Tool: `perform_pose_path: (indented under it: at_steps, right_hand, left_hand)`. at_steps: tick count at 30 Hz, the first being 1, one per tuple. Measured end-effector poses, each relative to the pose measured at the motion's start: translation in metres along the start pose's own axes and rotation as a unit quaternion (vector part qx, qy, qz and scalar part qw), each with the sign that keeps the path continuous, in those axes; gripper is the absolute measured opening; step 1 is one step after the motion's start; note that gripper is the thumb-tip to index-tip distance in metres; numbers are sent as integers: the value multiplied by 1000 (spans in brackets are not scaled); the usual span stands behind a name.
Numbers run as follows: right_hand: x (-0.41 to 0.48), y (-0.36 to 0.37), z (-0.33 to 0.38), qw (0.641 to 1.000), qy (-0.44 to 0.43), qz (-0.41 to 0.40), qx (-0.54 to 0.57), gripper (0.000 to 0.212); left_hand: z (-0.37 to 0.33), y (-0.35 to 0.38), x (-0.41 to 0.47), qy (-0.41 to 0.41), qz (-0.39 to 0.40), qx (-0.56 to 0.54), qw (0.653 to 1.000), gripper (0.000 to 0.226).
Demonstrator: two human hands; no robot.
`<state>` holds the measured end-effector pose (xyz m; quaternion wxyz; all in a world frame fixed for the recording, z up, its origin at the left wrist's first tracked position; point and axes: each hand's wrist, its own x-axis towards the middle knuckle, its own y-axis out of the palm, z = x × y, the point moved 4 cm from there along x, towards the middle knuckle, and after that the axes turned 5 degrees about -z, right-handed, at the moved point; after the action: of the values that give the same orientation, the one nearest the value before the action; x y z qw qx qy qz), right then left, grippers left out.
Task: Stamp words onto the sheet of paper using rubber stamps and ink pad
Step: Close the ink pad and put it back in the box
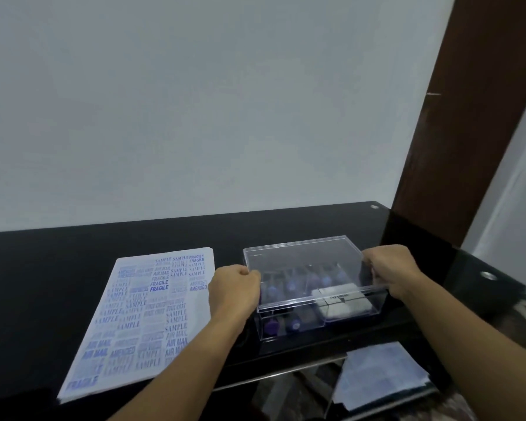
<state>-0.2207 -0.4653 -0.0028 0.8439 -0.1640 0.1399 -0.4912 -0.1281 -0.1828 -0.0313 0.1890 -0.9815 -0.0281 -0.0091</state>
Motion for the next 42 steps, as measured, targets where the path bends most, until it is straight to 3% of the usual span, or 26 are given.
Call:
perform_pose_path:
  at_steps: [10, 17, 20, 21, 23, 25, 27, 33, 42]
  right_hand:
    - [3, 11, -14, 996, -61, 10, -64, 23]
    - [4, 12, -16, 992, -99, 12, -74, 26]
    - [-1, 9, -20, 992, -109, 5, -58, 28]
    - [-2, 8, -22, 993, -114, 3, -44, 26]
    - [-6, 3, -27, 993, -119, -9, -13, 18]
    - [-11, 0, -34, 992, -124, -23, -8, 26]
    - [-16, -1, -42, 992, -124, -26, 3, 34]
    - [-26, 7, -55, 993, -99, -48, 51, 36]
    - [-28, 19, -63, 986, -95, -97, 100, 22]
  left_hand:
    - [3, 1, -3, 29, -3, 68, 997, 23]
    - [1, -4, -11, 25, 9, 34, 999, 23]
    - [3, -3, -21, 56, 61, 10, 996, 8]
    - [4, -2, -26, 72, 82, 2, 994, 10]
    - [10, 2, -33, 121, 124, -10, 985, 50]
    - [15, 5, -40, 145, 157, 9, 977, 87]
    - [21, 8, -47, 160, 181, 35, 970, 103]
    - [28, 10, -52, 186, 174, 63, 965, 98]
    - [32, 9, -46, 186, 164, 89, 965, 89]
